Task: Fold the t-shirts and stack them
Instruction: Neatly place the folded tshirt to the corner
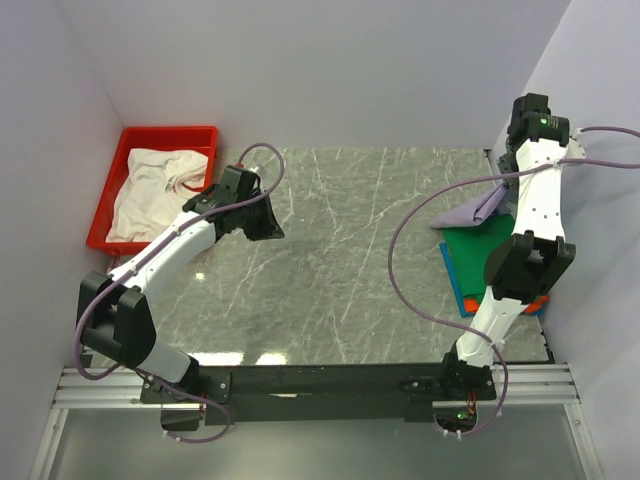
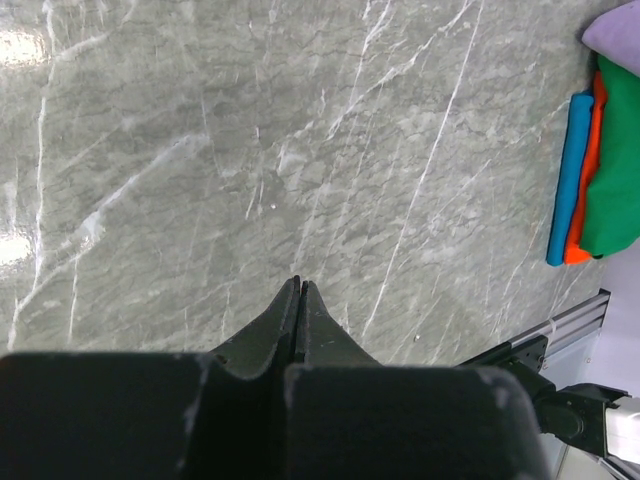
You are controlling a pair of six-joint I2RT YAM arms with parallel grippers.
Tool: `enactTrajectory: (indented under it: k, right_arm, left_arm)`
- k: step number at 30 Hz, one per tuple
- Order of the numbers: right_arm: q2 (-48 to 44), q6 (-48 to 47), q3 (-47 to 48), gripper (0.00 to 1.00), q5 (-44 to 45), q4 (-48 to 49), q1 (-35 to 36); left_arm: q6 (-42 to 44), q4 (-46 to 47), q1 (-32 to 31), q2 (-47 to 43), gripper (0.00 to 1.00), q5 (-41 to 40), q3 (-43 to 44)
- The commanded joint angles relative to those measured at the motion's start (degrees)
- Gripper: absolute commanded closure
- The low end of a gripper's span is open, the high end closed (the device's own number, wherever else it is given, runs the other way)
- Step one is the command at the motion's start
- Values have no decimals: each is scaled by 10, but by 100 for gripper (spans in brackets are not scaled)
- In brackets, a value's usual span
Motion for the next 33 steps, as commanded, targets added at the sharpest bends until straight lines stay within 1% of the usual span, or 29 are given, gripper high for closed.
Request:
enactTrajectory:
  k: [1,4,10,15,24,33]
  right_arm:
    - [-45,-22,20,100,15,-24,-10]
    - [-49,-44,22,100,4,-1,-14]
    - [-37,-68,37,100,0,17,-15]
    - [-33,-96,46,100,-24,56,-16]
    - [-34,-99,47,100,-13,66,-16]
    - [-24,-105,56,100,-20,77,-15]
  left_arm:
    - [13,15,-3,5,99,5,8]
    - [13,15,-2,10,99,6,9]
    - [13,15,-3,15,99,4,9]
    - [13,17,-3,15,99,2,6]
    - [14,20,-3,24,99,5,4]
    - [16,21,-3,27,99,5,2]
